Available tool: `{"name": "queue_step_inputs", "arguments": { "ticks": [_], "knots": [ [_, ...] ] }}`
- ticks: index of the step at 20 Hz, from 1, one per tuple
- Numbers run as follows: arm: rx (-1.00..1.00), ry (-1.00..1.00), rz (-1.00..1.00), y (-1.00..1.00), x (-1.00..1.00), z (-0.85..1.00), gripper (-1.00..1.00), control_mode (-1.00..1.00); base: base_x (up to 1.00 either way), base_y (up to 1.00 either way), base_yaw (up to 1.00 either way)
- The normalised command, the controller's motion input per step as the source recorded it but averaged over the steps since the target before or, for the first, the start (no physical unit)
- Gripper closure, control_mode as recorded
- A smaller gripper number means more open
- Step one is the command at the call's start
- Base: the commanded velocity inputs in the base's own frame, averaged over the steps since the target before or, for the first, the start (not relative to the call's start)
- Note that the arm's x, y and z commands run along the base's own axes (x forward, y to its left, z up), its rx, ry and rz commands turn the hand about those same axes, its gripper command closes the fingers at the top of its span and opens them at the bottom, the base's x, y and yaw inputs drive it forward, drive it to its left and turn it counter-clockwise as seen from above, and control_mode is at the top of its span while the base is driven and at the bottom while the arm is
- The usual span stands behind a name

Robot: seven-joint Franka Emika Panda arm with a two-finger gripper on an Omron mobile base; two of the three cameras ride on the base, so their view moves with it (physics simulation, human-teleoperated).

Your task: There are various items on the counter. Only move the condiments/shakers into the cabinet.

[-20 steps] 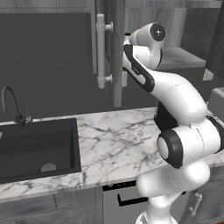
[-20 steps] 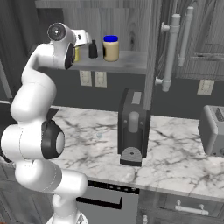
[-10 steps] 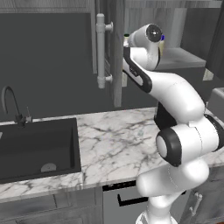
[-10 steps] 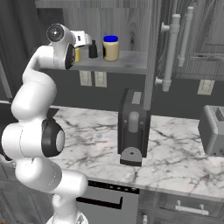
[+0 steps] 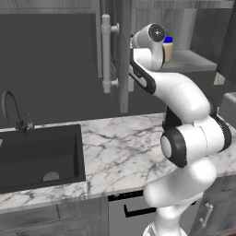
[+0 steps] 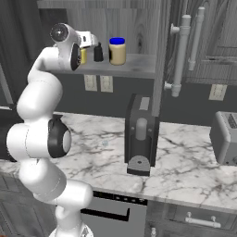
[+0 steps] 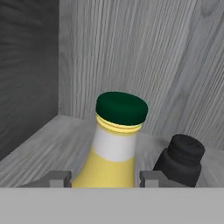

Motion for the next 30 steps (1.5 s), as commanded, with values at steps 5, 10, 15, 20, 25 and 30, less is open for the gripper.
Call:
{"name": "queue_step_inputs", "arguments": {
  "ticks": [5, 10, 15, 20, 25, 30],
  "knots": [
    [0.0, 0.0, -0.01, 0.03, 0.18, -0.16, -1.0, -1.0, 0.0, 0.0, 0.0],
    [0.0, 0.0, 0.0, 0.0, 0.01, 0.0, -1.0, -1.0, 0.0, 0.0, 0.0],
    [0.0, 0.0, 0.0, 0.0, 0.0, 0.0, -1.0, -1.0, 0.0, 0.0, 0.0],
    [0.0, -0.01, 0.0, 0.0, -0.07, 0.0, -1.0, -1.0, 0.0, 0.0, 0.0],
    [-0.01, -0.12, 0.0, 0.05, -0.64, 0.0, -1.0, -1.0, 0.0, 0.0, 0.0],
    [0.0, -0.2, -0.06, 0.0, -1.0, -0.02, -1.0, -1.0, 0.0, 0.0, 0.0]
  ]
}}
